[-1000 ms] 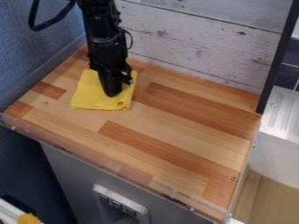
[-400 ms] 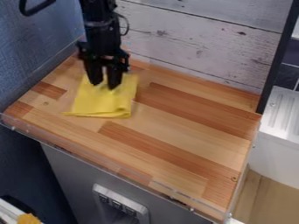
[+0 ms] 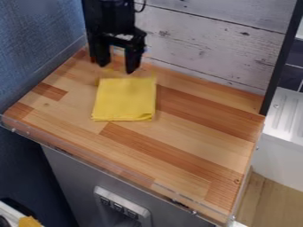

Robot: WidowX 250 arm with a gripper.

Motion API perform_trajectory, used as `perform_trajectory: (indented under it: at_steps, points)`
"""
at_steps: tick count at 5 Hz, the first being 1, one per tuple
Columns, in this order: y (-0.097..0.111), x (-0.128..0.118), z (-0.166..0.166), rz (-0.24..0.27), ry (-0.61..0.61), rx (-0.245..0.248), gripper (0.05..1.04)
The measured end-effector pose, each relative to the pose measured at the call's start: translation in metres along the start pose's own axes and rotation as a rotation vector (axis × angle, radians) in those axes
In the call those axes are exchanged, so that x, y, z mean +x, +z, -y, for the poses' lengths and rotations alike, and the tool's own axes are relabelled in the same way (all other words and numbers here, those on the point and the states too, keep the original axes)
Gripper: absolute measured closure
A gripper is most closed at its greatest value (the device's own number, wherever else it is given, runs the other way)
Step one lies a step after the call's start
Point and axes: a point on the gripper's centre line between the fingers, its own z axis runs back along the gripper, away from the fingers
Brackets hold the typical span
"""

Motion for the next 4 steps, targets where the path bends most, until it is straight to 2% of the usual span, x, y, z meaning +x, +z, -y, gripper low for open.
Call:
perform_trajectory:
  at_steps: [2, 4]
  points:
    - [0.028, 0.010, 0.022, 0.032, -0.002, 0.017, 0.087]
    - [0.032, 0.012, 0.032, 0.030, -0.010, 0.003, 0.085]
